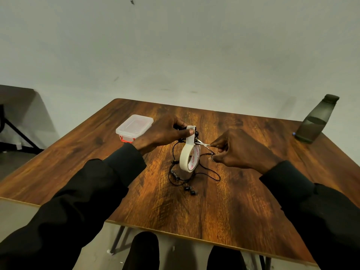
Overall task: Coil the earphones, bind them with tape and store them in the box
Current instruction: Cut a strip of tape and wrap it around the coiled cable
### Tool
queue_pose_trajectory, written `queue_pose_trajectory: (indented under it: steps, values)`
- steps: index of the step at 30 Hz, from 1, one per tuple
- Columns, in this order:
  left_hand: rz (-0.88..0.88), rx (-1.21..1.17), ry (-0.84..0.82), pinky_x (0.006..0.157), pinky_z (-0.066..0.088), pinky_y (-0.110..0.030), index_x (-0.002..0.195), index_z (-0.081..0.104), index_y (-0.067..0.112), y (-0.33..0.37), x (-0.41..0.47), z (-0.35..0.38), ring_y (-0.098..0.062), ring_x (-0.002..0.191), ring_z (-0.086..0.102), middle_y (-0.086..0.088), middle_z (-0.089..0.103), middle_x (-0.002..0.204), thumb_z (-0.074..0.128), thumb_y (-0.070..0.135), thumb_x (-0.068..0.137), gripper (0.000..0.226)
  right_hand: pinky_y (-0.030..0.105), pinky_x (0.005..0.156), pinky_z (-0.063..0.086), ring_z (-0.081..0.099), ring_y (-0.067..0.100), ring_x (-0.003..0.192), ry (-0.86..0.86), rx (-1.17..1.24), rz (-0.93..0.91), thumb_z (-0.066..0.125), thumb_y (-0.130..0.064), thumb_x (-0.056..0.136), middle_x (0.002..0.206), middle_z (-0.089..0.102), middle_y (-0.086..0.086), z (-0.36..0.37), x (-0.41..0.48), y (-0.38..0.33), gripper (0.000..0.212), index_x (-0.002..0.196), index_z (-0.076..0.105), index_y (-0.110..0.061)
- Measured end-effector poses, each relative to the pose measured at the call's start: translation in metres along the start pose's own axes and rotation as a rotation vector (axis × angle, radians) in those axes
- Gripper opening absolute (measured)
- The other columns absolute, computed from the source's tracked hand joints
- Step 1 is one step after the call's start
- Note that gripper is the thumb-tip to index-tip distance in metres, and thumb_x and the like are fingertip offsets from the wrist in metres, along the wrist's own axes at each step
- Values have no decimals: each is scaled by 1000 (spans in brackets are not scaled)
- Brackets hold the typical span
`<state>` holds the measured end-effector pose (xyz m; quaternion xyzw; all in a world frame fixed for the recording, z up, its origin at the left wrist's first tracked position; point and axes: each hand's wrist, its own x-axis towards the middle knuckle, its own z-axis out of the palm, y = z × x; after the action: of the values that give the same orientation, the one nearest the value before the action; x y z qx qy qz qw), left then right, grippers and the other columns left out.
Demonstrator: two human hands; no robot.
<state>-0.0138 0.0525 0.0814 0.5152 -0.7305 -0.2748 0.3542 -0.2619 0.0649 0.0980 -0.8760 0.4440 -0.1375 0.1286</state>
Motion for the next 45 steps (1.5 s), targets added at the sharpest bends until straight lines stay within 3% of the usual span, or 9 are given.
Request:
queue_pose_trajectory:
  steps: [5, 9, 12, 15, 19, 22, 26, 33, 45]
  values:
    - [-3, 19, -17, 85, 62, -51, 100, 81, 8, -2, 2, 3, -22, 85, 76, -5, 80, 95, 73, 29, 94, 23, 52, 63, 57, 69, 36, 74, -25, 27, -26, 81, -29, 84, 80, 74, 13, 2, 4, -2, 31, 113, 77, -20]
    - [3, 37, -14, 79, 60, -47, 94, 82, 14, 0, 2, 3, -18, 78, 74, -1, 80, 86, 73, 33, 93, 22, 29, 66, 59, 65, 5, 73, -49, 36, -22, 81, -28, 84, 87, 72, -11, -2, 8, -6, 38, 119, 75, -16]
    - [-3, 25, -24, 78, 60, -40, 94, 83, 14, 0, 3, 1, -17, 79, 75, 0, 80, 88, 73, 32, 93, 21, 42, 79, 62, 69, 8, 78, -70, 70, -14, 81, -27, 84, 81, 74, -16, -7, 9, -6, 34, 117, 77, -19]
    - [-1, 34, -29, 76, 58, -37, 97, 82, 13, 1, 4, 2, -16, 78, 74, -1, 80, 89, 72, 32, 94, 22, 19, 68, 53, 60, -16, 66, -107, 77, -26, 80, -23, 85, 57, 57, -40, -11, 13, -4, 31, 115, 78, -18]
    - [2, 50, -17, 75, 59, -37, 96, 82, 13, 1, 4, 4, -18, 79, 74, -1, 79, 88, 73, 33, 93, 22, 10, 52, 37, 53, -23, 60, -141, 61, -22, 80, -26, 85, 52, 54, -36, -14, 17, -4, 32, 116, 77, -18]
    - [10, 53, -18, 74, 60, -38, 94, 82, 13, -1, 4, 6, -15, 75, 74, 2, 79, 86, 73, 34, 92, 23, 17, 60, 43, 56, -18, 61, -160, 31, -31, 80, -26, 85, 53, 57, -31, -15, 19, -4, 33, 117, 77, -16]
    - [3, 71, -9, 70, 57, -36, 93, 82, 12, 0, 5, 6, -12, 71, 71, 2, 77, 80, 73, 34, 92, 24, 46, 77, 61, 69, 17, 78, -137, 2, -76, 81, -25, 84, 83, 73, 0, -12, 19, -3, 34, 116, 76, -17]
    - [-15, 47, -7, 54, 38, -15, 92, 82, 7, 5, 3, 5, 3, 50, 57, 14, 65, 56, 71, 32, 95, 28, 21, 60, 48, 62, 0, 70, -100, 11, -118, 81, -20, 84, 81, 68, -17, -11, 21, 3, 27, 110, 79, -16]
    - [63, 116, -27, 59, 43, -27, 85, 80, 19, 4, 2, 3, -2, 58, 60, 9, 69, 68, 69, 34, 96, 22, 16, 58, 52, 71, 12, 72, -152, 103, -132, 77, -12, 88, 85, 79, -3, -16, 20, 11, 19, 105, 80, -18]
